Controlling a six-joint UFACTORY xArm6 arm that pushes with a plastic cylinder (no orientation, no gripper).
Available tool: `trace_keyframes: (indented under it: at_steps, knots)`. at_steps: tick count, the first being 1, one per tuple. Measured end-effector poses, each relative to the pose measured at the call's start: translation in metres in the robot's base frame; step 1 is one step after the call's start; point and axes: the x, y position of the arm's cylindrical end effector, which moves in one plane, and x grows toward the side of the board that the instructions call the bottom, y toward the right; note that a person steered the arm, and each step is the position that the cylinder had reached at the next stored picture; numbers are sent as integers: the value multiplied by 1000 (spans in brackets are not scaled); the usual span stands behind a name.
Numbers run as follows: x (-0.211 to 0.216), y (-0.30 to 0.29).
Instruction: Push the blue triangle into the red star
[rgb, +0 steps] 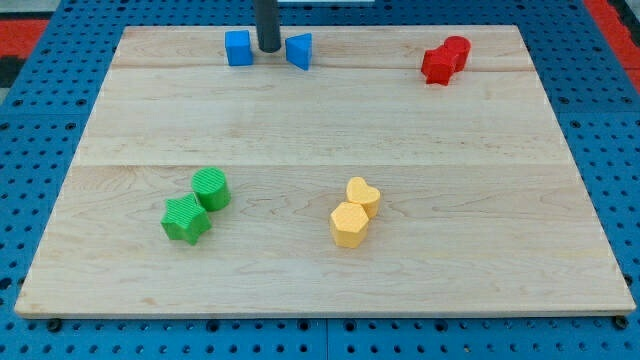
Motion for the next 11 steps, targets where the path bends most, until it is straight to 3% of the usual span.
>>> trace_keyframes:
  at_steps: [2, 4, 9, 10, 11]
  knots:
    - [0, 91]
    - [20, 74]
    - [33, 160]
    - [36, 135]
    - [53, 48]
